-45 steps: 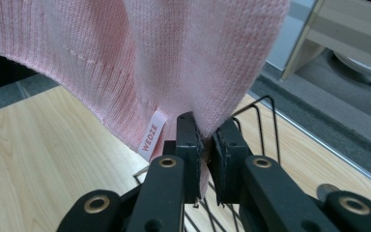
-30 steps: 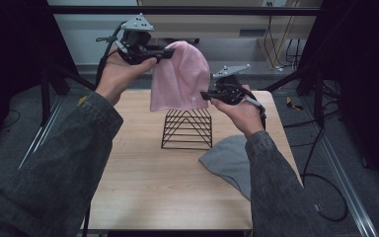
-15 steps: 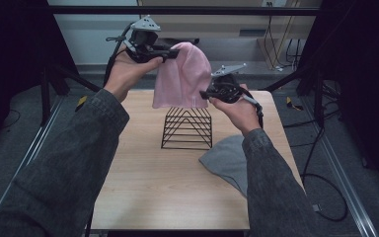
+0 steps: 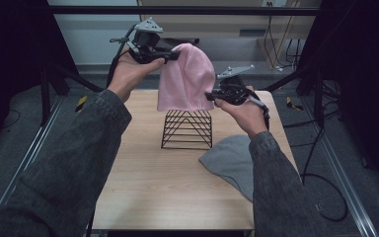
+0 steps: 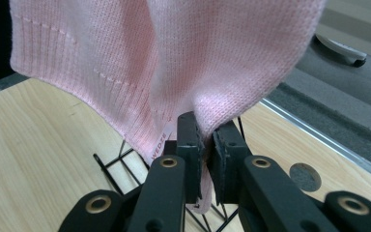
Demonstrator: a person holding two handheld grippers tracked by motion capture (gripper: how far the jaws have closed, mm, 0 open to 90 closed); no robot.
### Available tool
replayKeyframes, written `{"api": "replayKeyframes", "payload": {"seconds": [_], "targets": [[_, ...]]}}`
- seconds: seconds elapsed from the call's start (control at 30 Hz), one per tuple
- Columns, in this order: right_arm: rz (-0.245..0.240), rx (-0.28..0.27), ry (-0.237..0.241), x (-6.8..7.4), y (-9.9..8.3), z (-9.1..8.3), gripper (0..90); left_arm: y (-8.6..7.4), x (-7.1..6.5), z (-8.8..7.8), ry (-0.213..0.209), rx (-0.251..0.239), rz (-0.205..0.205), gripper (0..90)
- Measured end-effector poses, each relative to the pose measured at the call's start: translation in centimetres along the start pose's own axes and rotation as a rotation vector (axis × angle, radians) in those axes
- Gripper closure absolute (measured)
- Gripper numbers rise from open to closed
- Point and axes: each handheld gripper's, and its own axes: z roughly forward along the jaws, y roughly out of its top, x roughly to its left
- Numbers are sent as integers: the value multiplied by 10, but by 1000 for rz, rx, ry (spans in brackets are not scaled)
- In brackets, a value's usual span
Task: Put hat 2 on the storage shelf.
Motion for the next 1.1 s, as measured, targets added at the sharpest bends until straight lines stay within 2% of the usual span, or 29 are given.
{"api": "replayKeyframes", "payload": {"seconds": [0.27, 0.37, 0.67, 0.9, 1.0, 1.1], "targets": [[15, 11, 1, -1, -13, -4, 836, -6, -5, 7, -2, 19, 11, 786], [11, 14, -5, 1, -22, -1, 836, -13, -6, 12, 3, 33, 21, 783], [8, 19, -22, 7, -40, 7, 835, -30, -8, 22, 6, 29, 28, 784], [11, 22, -29, 10, -52, 13, 830, -43, -15, 23, 9, 26, 44, 792], [-4, 47, -27, 13, -61, 18, 831, -52, -19, 23, 5, 41, 52, 793], [-8, 56, -32, 14, -65, 20, 832, -57, -20, 23, -3, 42, 42, 793]]}}
